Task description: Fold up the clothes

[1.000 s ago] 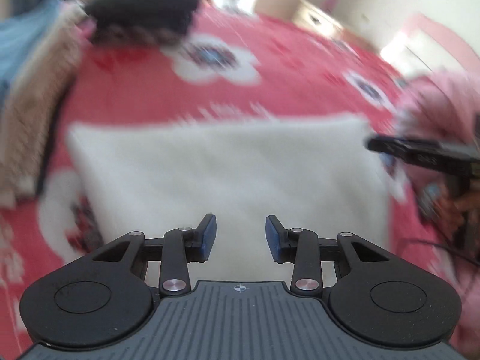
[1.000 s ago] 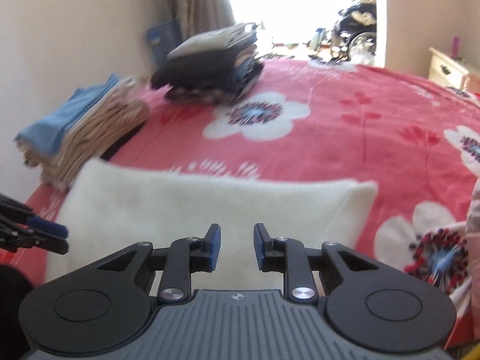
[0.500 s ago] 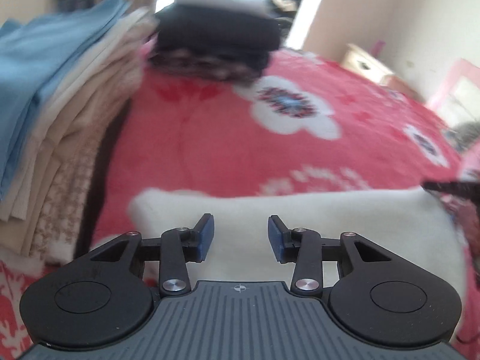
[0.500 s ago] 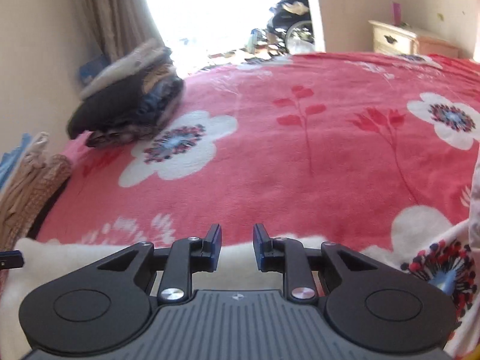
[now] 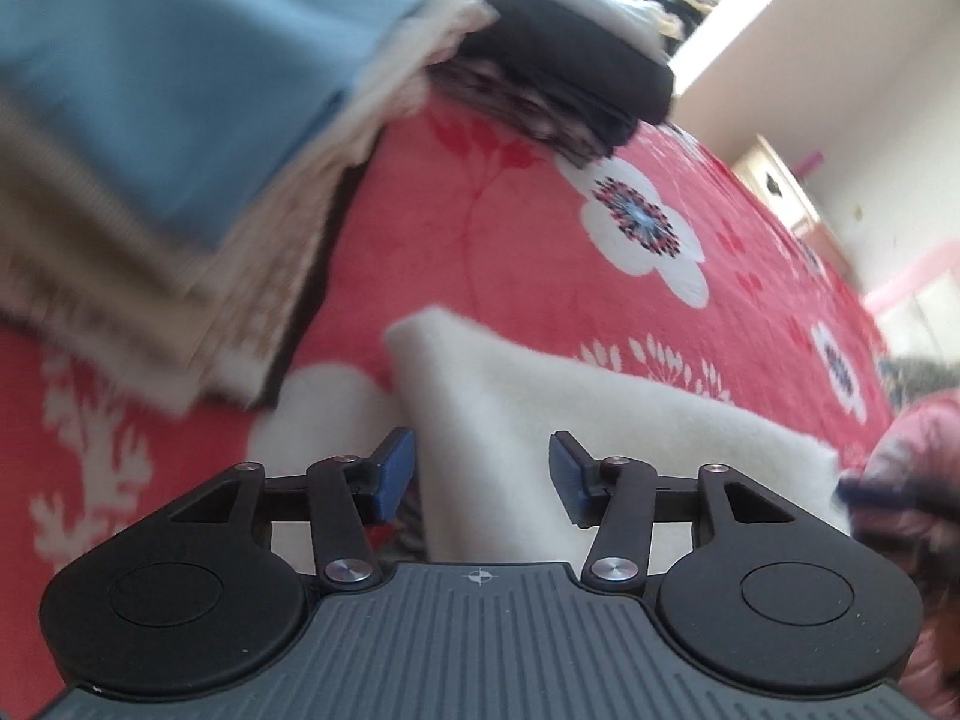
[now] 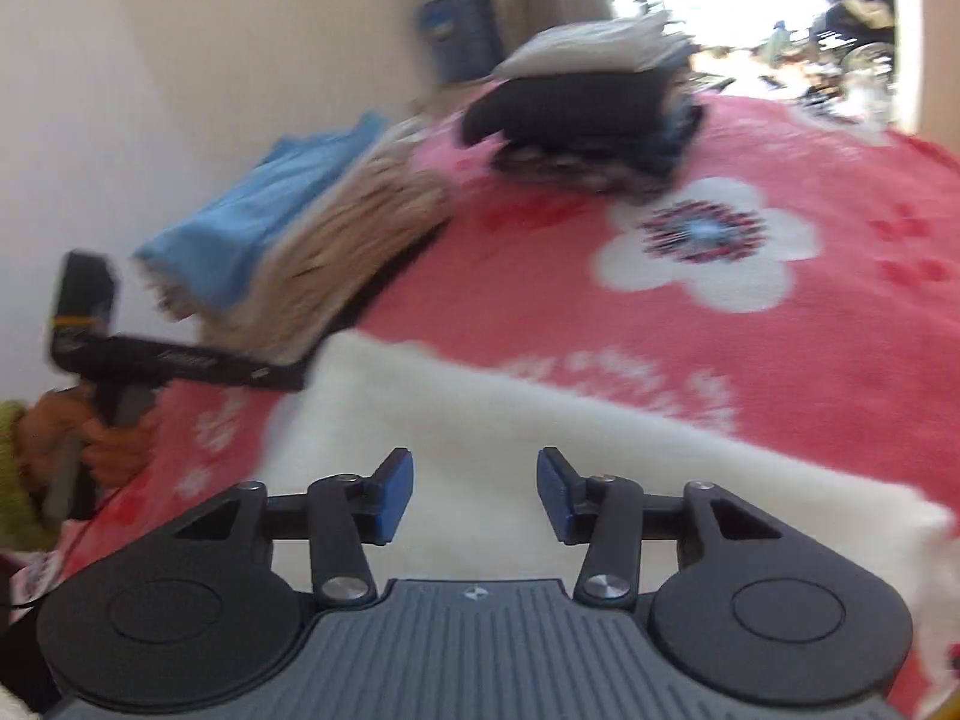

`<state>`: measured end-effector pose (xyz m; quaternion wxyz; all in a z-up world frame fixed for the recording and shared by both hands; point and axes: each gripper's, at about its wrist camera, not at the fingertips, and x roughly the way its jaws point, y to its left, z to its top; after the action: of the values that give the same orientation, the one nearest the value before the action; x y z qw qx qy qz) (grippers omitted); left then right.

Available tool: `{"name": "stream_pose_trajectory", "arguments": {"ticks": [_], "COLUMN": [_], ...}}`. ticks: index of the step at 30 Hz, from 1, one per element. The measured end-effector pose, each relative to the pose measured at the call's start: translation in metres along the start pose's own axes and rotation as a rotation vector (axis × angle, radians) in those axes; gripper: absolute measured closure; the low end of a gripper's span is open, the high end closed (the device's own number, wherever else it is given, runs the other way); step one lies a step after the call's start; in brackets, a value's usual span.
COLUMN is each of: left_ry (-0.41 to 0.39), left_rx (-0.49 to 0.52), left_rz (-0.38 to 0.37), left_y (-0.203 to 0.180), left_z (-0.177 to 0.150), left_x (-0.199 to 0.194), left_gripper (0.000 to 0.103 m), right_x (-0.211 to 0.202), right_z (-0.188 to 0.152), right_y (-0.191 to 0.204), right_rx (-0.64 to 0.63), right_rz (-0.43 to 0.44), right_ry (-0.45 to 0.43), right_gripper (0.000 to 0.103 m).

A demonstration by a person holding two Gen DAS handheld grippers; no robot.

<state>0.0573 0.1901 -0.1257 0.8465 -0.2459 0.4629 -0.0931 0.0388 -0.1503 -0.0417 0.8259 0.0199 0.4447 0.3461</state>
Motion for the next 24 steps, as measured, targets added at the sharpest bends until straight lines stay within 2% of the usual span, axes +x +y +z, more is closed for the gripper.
{"name": "stream_pose_trajectory", "arguments": {"ticks": [1,3,5,6,8,10,11,13,15,18,21,24], "left_ry": [0.01,0.055,0.101,0.118,0.14,0.153,0.163,0.181,0.198,0.238,0.274,0.293], "left_rx": [-0.05,-0.124,-0.177,-0.193,-0.227,-0.261,-0.277,-0.308,-0.32,-0.318,-0.261,-0.239], "left_rz": [-0.017,-0.054,-0.081,-0.095,-0.123,-0.151,-0.163,-0.182,-0.207,-0.254,-0.282,-0.296], "left_y": [0.008,0.021,0.03,0.033,0.038,0.044,0.046,0.05,0.05,0.045,0.029,0.018], "left_z": [-0.004,-0.013,-0.023,-0.027,-0.033,-0.037,-0.038,-0.04,-0.041,-0.042,-0.043,-0.04], "left_x": [-0.001,0.0,0.004,0.007,0.011,0.015,0.018,0.023,0.027,0.033,0.038,0.038], "left_gripper": [0.049,0.046,0.046,0.045,0.044,0.041,0.04,0.039,0.039,0.039,0.039,0.037], "right_x": [0.014,0.043,0.067,0.079,0.097,0.114,0.12,0.13,0.138,0.15,0.155,0.162], "right_z": [0.0,-0.004,-0.011,-0.015,-0.028,-0.041,-0.048,-0.061,-0.072,-0.087,-0.088,-0.09], "right_y": [0.019,0.055,0.085,0.098,0.119,0.135,0.142,0.154,0.169,0.183,0.179,0.181], "right_rx": [-0.012,-0.05,-0.101,-0.123,-0.158,-0.172,-0.179,-0.199,-0.258,-0.315,-0.266,-0.288], "right_rz": [0.048,0.08,0.053,0.036,-0.022,-0.067,-0.1,-0.165,-0.237,-0.364,-0.418,-0.463], "right_ry": [0.033,0.105,0.152,0.171,0.189,0.212,0.212,0.212,0.198,0.186,0.173,0.179], "right_gripper": [0.045,0.042,0.036,0.032,0.029,0.019,0.017,0.005,0.0,0.0,0.0,0.0]}}
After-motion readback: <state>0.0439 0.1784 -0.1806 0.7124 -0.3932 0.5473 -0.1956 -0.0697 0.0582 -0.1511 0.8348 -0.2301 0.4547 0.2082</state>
